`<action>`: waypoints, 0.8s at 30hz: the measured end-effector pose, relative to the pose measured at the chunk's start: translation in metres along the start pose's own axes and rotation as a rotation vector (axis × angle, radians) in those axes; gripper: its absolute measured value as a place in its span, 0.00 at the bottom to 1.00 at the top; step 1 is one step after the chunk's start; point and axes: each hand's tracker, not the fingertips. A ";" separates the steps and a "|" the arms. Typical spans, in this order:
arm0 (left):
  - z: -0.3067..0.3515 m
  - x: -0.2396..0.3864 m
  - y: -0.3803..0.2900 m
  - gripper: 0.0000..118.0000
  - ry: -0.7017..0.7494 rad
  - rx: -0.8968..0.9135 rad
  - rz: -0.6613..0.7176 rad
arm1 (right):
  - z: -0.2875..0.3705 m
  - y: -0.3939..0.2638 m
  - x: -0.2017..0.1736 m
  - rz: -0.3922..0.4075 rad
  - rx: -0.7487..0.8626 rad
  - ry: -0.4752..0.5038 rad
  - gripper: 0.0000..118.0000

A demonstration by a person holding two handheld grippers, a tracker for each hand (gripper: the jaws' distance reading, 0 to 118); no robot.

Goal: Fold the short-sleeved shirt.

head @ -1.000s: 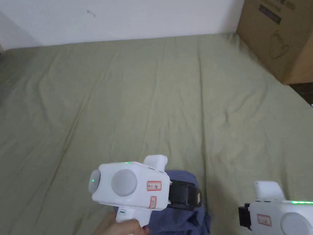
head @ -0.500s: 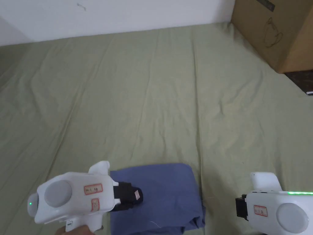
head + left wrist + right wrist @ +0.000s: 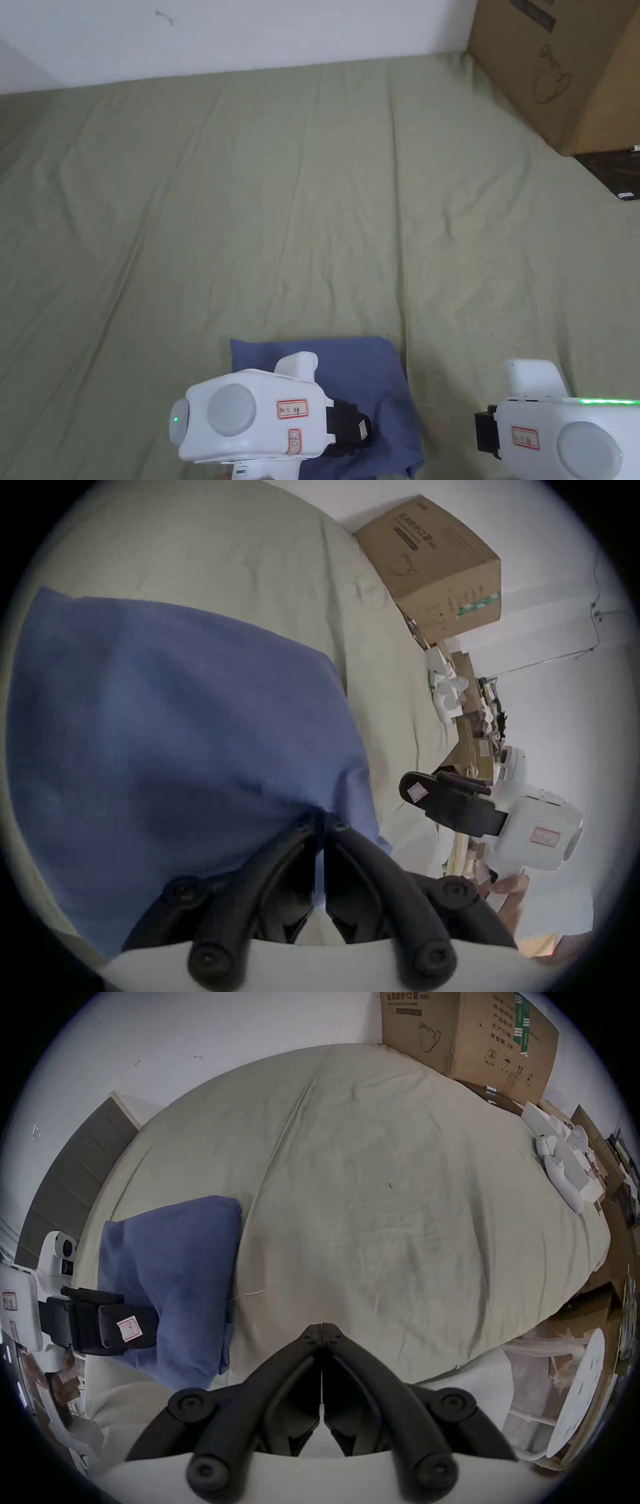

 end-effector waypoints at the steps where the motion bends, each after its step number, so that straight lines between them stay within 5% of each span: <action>1: 0.001 0.004 0.000 0.04 0.028 0.001 -0.021 | 0.000 -0.001 0.001 -0.003 -0.002 -0.001 0.00; 12: -0.004 0.034 -0.007 0.04 0.088 -0.017 -0.123 | -0.005 -0.004 0.013 -0.017 -0.014 -0.008 0.00; 18: -0.006 0.043 -0.005 0.04 -0.065 -0.012 -0.093 | -0.004 -0.006 0.011 -0.011 -0.019 -0.013 0.00; 24: -0.042 0.036 -0.007 0.04 -0.028 -0.110 -0.096 | -0.001 -0.003 0.004 -0.016 -0.020 -0.006 0.00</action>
